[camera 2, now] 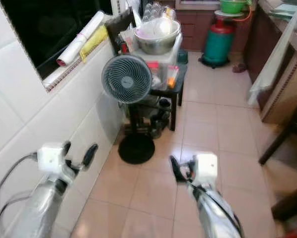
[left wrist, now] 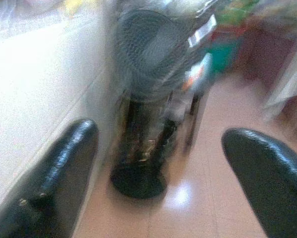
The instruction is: Setting the table
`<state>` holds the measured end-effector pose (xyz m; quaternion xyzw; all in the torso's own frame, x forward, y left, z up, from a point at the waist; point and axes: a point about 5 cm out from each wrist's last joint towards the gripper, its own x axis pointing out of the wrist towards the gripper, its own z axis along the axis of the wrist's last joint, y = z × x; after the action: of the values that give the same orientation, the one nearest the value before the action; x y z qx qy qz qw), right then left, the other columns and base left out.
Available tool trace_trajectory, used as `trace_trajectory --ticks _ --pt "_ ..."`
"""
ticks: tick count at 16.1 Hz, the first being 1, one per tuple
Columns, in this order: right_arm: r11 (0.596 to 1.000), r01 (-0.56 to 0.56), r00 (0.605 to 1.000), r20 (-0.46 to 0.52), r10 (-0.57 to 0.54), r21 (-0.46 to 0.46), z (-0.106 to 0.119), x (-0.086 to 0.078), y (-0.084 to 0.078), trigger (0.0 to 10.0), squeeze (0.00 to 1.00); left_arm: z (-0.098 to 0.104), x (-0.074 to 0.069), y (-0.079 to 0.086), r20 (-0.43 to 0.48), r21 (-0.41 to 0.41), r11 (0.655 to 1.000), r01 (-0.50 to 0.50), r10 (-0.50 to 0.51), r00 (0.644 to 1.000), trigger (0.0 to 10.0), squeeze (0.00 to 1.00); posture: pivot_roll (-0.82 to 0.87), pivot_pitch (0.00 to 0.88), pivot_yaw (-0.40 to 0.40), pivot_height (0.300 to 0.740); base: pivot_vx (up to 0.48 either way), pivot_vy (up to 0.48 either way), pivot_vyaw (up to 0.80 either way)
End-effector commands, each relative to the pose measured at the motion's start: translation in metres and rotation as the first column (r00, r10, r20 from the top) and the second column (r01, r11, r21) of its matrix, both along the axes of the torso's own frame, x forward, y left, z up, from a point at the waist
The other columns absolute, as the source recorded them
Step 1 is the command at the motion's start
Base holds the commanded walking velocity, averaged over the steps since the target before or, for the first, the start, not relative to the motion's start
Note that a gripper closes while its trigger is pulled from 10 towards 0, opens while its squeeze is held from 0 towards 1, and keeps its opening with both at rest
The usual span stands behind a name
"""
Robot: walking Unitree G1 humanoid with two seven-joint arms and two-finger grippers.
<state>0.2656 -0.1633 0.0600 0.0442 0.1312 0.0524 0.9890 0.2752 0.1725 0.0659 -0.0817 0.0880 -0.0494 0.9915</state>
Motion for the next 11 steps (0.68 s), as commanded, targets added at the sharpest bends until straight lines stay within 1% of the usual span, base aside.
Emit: trace_trajectory --ticks 1,4,6,7,9,10,11 --pt "0.999 0.02 0.998 0.065 -0.018 -0.033 0.0117 -0.0054 -0.0066 10.0 0.0 -0.018 -0.0174 -0.0038 -0.053 -0.075 0.996 0.043 -0.047 0.998 10.0 0.0 -0.07 0.0 0.033 0.74 0.0 0.0 0.0" --pt "1.0 -0.013 0.998 0.064 0.014 -0.017 0.0137 -0.0069 -0.007 10.0 0.0 -0.0179 -0.0185 -0.0049 -0.04 -0.091 0.995 0.043 -0.047 0.998 10.0 0.0 -0.07 0.0 0.025 0.74 0.0 0.0 0.0" --pt "0.998 0.001 0.995 0.101 0.006 -0.066 0.0186 -0.0049 -0.0088 10.0 0.0 -0.0166 -0.0146 -0.0054 -0.023 -0.099 0.994 0.042 -0.044 0.999 10.0 0.0 -0.07 0.0 0.023 0.74 0.0 0.0 0.0" --pt "0.997 0.009 0.995 0.104 -0.001 -0.076 0.0195 -0.0059 -0.0101 10.0 0.0 -0.0158 -0.015 -0.0053 -0.018 -0.102 0.994 0.047 -0.049 0.999 10.0 0.0 -0.07 0.0 0.026 0.74 0.0 0.0 0.0" --pt "0.997 0.011 0.995 0.105 -0.003 -0.074 0.0197 -0.0064 -0.0105 10.0 0.0 -0.0155 -0.0154 -0.0054 -0.015 -0.103 0.993 0.05 -0.052 0.999 10.0 0.0 -0.07 0.0 0.026 0.74 0.0 0.0 0.0" --pt "0.998 0.015 0.995 0.098 -0.008 -0.067 0.0191 -0.0087 -0.0125 10.0 0.0 -0.0139 -0.0176 -0.0062 0.006 -0.121 0.989 0.08 -0.08 0.997 10.0 0.0 -0.08 0.0 0.033 0.74 0.0 0.0 0.0" --pt "0.997 0.019 0.996 0.092 -0.011 -0.08 0.0186 -0.0103 -0.014 10.0 0.0 -0.0102 -0.0175 -0.0066 0.03 -0.123 0.987 0.1 -0.097 0.995 10.0 0.0 -0.08 0.0 0.037 0.74 0.0 0.0 -0.8"
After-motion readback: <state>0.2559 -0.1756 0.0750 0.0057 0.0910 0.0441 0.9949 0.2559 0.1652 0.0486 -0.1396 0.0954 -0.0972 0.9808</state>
